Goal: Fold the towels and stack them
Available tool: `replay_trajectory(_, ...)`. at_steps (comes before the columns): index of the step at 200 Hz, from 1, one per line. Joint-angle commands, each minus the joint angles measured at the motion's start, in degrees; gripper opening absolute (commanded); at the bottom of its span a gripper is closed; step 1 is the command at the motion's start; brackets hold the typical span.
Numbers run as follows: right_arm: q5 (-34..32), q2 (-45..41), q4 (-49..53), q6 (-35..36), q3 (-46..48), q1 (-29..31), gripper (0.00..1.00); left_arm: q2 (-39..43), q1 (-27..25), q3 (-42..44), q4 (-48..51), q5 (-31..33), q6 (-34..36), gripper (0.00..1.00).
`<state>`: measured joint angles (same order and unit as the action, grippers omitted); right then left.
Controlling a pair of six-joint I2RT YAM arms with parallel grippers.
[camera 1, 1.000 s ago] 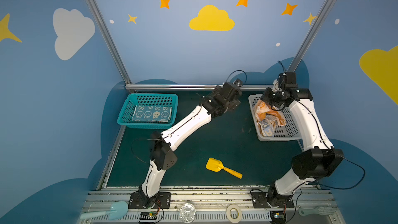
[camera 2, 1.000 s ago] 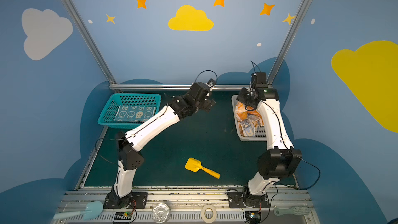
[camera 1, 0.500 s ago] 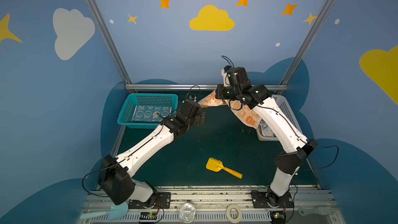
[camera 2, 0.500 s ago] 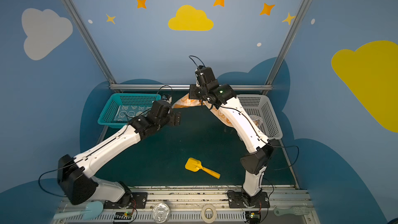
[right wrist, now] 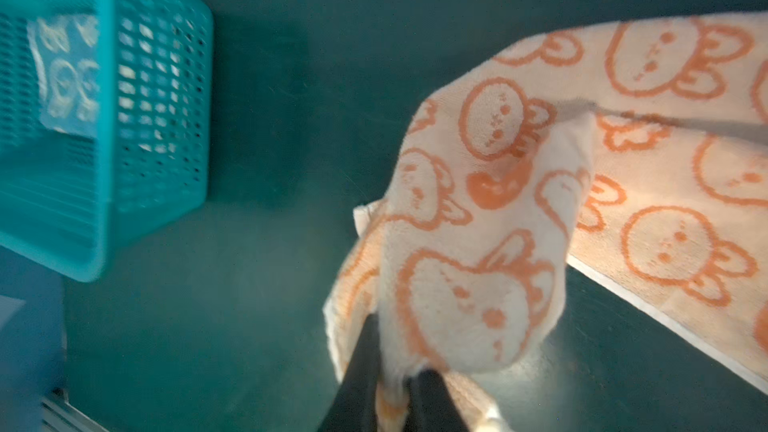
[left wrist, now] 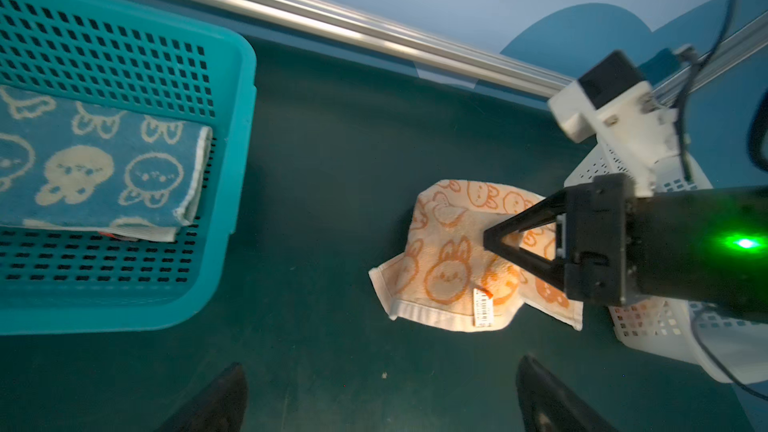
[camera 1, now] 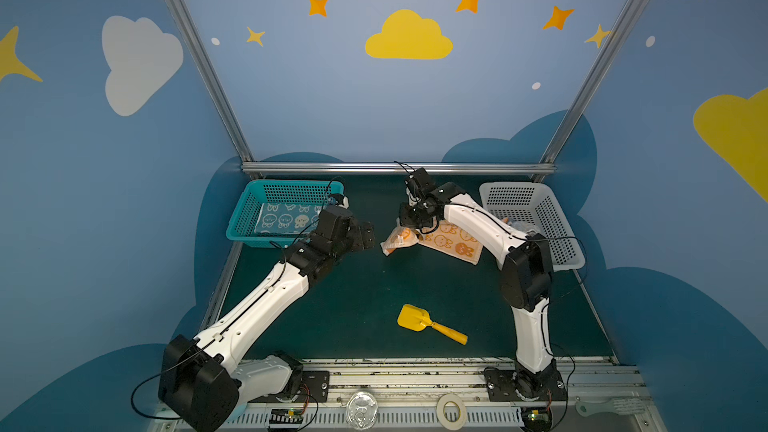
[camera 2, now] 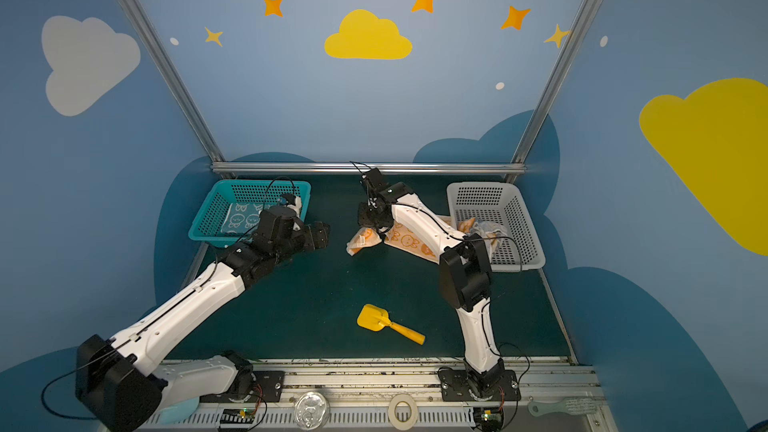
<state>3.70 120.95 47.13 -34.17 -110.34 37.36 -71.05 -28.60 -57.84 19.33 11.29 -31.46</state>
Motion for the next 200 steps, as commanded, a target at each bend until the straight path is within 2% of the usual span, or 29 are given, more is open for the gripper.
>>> replay_trajectory(1,2.95,0.60,4.03,-1.37,0.90,-0.84,0.31,-1.74,0.20,0.76,-1.84,-3.68,-1.80,1.00)
replay_trajectory(9,3.66,0.04,4.10,-1.09,2.01,-1.24,0.39,-2.15,0.21,0.88,-2.03,-4.21,-1.81,1.00)
replay_trajectory(47,4.08,-4.94,5.26,0.37,6.70,-3.94,0.64,-3.71,0.21,1.51,-2.93,-5.70,-1.90,1.00)
replay_trajectory(86,4.78,-12.05,1.50,1.03,16.68,-8.55,0.80,-7.04,0.19,1.81,-5.46,-11.18,-2.03,1.00)
replay_trajectory(114,5.49,-13.03,1.12,2.33,20.80,-12.97,0.83,-11.16,-1.24,0.16,-7.55,-13.75,-2.34,1.00)
replay_trajectory(140,5.52,-14.21,-0.33,3.64,25.17,-16.26,0.84,-18.67,-5.93,-6.83,-4.44,-9.77,0.82,1.00)
replay_trajectory(200,2.89,-14.25,-0.89,6.66,30.54,-19.97,0.85,-38.59,-10.33,-24.53,-0.42,-16.37,0.35,1.00)
